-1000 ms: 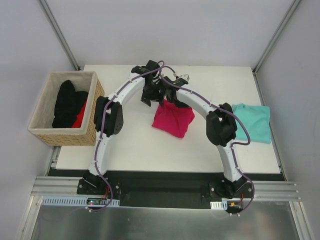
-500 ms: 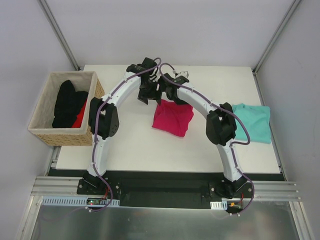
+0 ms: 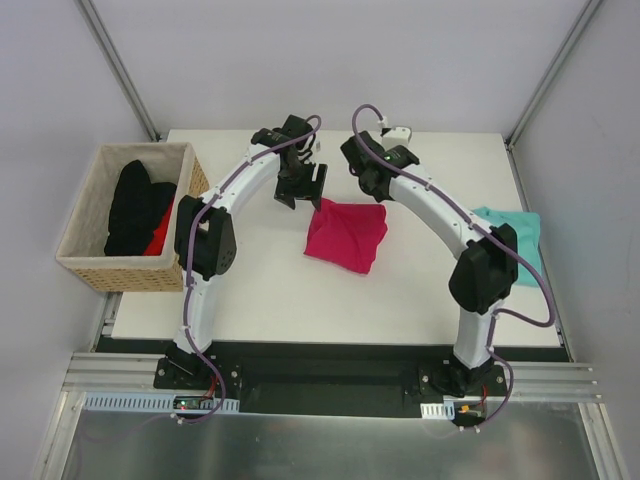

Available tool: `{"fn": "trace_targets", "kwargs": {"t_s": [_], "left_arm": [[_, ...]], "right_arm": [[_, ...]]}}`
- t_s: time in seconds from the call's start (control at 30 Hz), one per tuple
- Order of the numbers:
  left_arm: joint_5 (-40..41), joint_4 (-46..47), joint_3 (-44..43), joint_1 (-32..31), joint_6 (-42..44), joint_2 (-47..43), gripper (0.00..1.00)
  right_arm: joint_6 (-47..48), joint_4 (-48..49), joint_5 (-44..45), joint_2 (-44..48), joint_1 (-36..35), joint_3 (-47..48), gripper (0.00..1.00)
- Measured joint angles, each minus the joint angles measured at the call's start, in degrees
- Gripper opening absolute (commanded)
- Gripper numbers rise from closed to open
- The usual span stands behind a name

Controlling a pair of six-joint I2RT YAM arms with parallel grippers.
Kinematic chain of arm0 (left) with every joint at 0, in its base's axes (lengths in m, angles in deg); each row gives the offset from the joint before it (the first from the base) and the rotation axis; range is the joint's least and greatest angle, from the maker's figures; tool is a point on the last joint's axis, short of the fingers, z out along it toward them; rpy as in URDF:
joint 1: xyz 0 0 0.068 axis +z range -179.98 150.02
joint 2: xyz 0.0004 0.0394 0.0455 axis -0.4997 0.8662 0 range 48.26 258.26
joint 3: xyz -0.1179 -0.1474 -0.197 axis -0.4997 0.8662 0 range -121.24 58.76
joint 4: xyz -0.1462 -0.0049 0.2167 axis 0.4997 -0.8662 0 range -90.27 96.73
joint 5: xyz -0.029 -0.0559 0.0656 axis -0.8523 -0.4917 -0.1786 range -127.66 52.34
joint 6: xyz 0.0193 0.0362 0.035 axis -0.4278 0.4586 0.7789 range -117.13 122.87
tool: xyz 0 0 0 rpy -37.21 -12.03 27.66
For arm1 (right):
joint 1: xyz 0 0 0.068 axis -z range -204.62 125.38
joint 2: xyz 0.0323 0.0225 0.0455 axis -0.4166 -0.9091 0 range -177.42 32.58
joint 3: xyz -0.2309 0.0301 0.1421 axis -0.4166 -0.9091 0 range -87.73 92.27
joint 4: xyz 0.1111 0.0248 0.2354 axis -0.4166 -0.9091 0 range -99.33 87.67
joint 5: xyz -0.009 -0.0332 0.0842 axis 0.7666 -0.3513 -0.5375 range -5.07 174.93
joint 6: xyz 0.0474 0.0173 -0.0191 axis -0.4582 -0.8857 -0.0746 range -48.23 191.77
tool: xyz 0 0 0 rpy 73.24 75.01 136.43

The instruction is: Fold and stack the t-shirts

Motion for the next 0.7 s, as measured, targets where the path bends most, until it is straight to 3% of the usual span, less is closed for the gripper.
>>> {"fn": "trace_targets", "kwargs": {"t_s": [0.27,0.33,0.43,0.7], "left_arm": [[-0.5,0.0,-0.3,1.0,-0.3,0.0,0.70],[-0.8,0.0,-0.3,1.1,-0.5,0.0,0.60],[-1.5,0.1,-0.2,1.4,-1.0,0.0,0.58],[0.7,1.1,5.7,1.9,-1.5,-3.2,0.59]], "right_arm": [[-1.5,5.1,-3.9,4.4,2.2,-7.7,0.16],[-1.1,6.3,-5.5,4.4,2.1,-7.4,0.17],[-0.7,6.6,-7.5,3.6,1.9,-6.2,0.23],[5.5,6.3,-11.8,-4.7,1.9,2.6,0.52]]}}
